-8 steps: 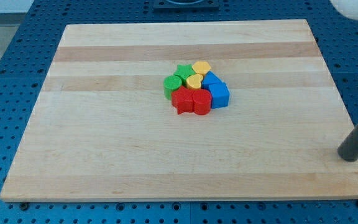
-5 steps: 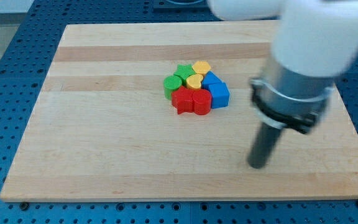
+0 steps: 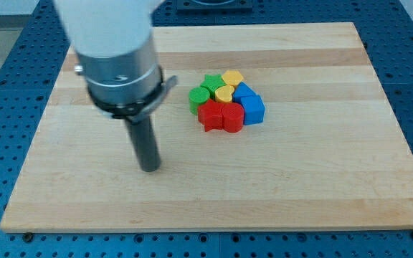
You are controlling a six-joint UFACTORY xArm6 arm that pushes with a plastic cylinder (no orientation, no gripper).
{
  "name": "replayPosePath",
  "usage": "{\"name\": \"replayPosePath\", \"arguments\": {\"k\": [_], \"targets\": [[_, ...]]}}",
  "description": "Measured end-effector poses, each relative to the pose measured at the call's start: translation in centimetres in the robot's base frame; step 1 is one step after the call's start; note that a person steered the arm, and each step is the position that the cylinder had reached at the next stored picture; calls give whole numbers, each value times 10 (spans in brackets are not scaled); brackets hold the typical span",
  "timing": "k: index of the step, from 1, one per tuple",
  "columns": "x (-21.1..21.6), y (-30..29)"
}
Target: Push green circle towards top left corner of the board
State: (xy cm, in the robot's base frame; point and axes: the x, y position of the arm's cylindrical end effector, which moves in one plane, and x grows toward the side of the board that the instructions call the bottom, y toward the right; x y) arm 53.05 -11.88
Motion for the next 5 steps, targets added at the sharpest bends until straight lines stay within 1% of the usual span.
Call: {"name": "replayPosePath", "arguments": {"k": [1,2,5], "targets": [[-15,-23],[-62,-7],[-74,34]]}}
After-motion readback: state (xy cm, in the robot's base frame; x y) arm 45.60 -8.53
